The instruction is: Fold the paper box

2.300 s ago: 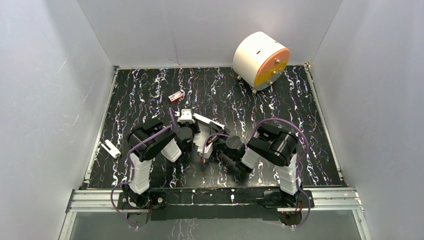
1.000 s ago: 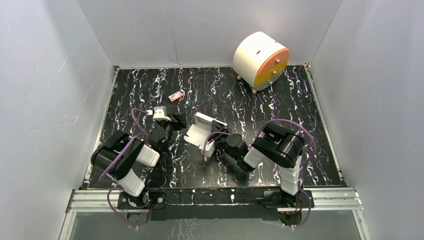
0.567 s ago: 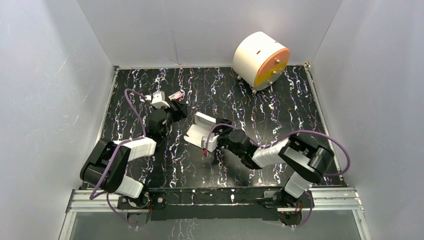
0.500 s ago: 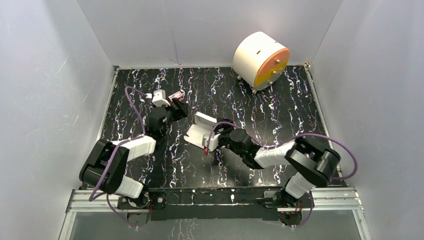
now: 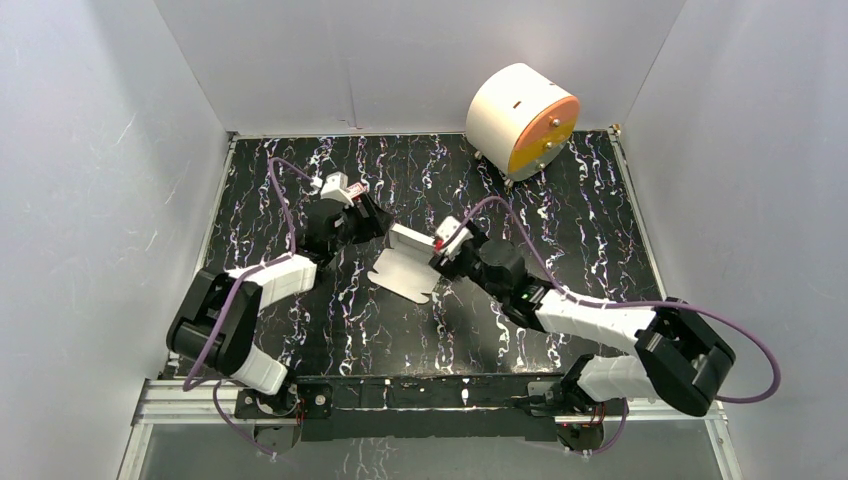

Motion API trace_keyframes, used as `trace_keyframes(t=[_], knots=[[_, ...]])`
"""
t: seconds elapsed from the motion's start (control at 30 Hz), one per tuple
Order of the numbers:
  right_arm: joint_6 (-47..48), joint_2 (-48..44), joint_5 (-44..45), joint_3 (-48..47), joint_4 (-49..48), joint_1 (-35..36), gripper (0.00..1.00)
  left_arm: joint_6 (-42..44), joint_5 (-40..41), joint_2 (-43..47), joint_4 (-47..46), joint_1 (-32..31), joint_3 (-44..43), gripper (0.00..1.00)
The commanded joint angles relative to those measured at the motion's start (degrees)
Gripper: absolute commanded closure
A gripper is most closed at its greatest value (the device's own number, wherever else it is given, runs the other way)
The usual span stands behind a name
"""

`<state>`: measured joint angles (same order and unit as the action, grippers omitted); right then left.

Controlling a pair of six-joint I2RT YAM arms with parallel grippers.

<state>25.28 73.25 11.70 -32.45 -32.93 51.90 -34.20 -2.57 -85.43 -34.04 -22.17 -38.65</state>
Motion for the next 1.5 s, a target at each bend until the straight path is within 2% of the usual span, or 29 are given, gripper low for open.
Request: trace_keyframes(t=[0.0, 0.13, 0.33, 0.6, 0.67, 0.77, 0.87, 1.0, 1.17, 1.3, 1.47], knots=[[-18.6, -3.8, 0.4, 3.1, -3.4, -4.7, 0.27, -2.0, -7.1, -2.8, -0.7, 0.5, -2.0, 0.29], [-26.4, -5.3, -3.7, 6.6, -7.8, -9.6, 0.29, -2.5, -8.4, -4.8, -1.7, 0.8, -2.0, 0.33], [-33.0, -3.2, -7.6, 11.4, -15.2, -13.5, 0.32, -2.9, -9.7, -6.1, -2.6, 1.2, -1.5, 0.44], [-34.7, 0.6, -10.6, 12.5, -18.6, -15.2, 0.36, -3.3, -9.6, -7.4, -2.9, 1.7, -1.1, 0.61], [-34.1, 1.0, -10.9, 13.1, -19.5, -15.4, 0.37, -3.1, -9.3, -6.7, -1.8, 1.6, -1.4, 0.59], [-33.5, 1.9, -12.3, 14.7, -22.7, -16.1, 0.38, -2.7, -8.7, -3.8, 0.2, 1.7, -1.5, 0.46], [-31.9, 3.6, -14.9, 15.2, -25.0, -16.6, 0.39, -3.1, -7.0, -0.5, 2.8, 1.6, -1.4, 0.4], [-31.8, 6.6, -15.7, 16.5, -29.3, -17.0, 0.4, -6.9, -4.2, 4.3, 4.2, 0.5, 0.3, 0.38], [-31.5, 11.7, -16.7, 17.6, -36.9, -17.5, 0.42, -11.1, 1.3, 9.0, 5.2, -4.7, 2.6, 0.37], [-31.0, 15.5, -16.9, 17.8, -42.2, -17.7, 0.46, -16.4, 5.2, 11.1, 0.7, -9.3, 6.6, 0.37], [-30.4, 20.1, -17.7, 17.3, -46.5, -17.8, 0.5, -21.8, 6.3, 9.4, -4.4, -13.2, 8.1, 0.37]])
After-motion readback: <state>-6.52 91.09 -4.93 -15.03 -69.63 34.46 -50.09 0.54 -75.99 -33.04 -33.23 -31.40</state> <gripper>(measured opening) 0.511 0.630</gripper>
